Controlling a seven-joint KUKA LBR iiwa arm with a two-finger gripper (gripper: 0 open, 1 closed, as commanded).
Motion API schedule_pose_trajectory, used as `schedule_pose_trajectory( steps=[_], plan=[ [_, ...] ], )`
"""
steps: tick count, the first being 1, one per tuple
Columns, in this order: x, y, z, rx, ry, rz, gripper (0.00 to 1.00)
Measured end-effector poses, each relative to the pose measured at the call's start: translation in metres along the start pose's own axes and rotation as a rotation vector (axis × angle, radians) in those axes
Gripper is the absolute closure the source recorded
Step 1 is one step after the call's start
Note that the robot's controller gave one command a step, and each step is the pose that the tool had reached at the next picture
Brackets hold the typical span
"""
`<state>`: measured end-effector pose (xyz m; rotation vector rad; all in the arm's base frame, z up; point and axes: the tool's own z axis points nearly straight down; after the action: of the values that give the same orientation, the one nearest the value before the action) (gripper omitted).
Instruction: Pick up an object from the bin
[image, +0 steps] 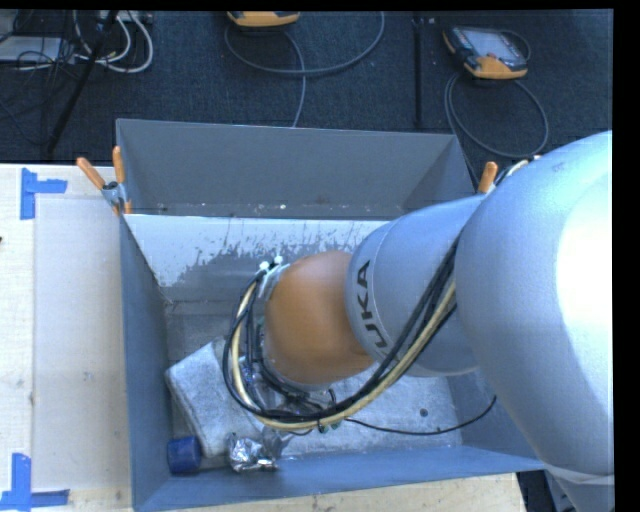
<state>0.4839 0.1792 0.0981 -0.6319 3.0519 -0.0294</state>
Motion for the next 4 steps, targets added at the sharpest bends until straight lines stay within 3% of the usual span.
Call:
schedule_pose_trajectory(
  steps=[1,2,3,4],
  plan=[
    [0.038,-0.096,-0.009,-0.021,0.02,-0.066,0.0],
    [0.038,-0.048,-0.016,-0.027,0.022,-0.04,0.0],
    [0.03,-0.056,0.023,-0.022,-0.001,-0.299,0.0],
    [0.029,-0.055,0.022,-0.023,-0.003,-0.298,1.0]
  ],
)
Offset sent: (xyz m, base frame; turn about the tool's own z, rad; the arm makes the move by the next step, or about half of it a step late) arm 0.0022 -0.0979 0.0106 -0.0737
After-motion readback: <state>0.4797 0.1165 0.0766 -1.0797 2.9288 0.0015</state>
